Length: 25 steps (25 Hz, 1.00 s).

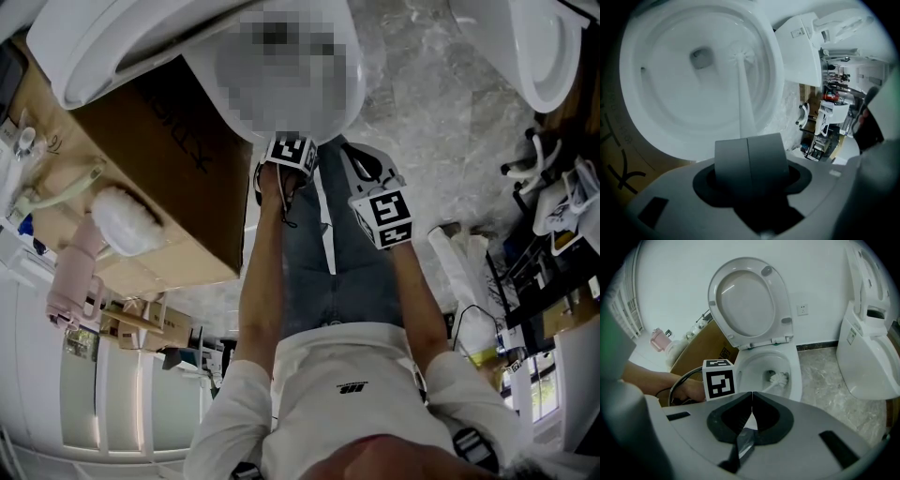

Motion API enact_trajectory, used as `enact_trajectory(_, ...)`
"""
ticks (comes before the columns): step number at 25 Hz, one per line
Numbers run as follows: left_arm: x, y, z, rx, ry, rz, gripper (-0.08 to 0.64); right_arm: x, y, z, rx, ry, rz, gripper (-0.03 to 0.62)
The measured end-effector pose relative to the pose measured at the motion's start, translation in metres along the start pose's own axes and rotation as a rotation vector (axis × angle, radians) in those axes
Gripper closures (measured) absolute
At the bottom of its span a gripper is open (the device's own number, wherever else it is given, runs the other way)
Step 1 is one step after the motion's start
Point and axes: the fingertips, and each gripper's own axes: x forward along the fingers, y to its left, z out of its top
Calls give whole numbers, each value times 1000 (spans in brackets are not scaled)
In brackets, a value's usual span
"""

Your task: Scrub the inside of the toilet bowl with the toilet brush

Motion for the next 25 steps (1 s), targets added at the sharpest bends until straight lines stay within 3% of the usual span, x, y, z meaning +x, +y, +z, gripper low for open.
enact_trajectory(12, -29, 16, 56, -93, -129, -59, 308, 5, -6, 7, -2, 11, 2, 597)
enact_trajectory(25, -58, 55, 57, -182, -223, -58, 308, 10, 3, 8, -12, 21, 6, 597)
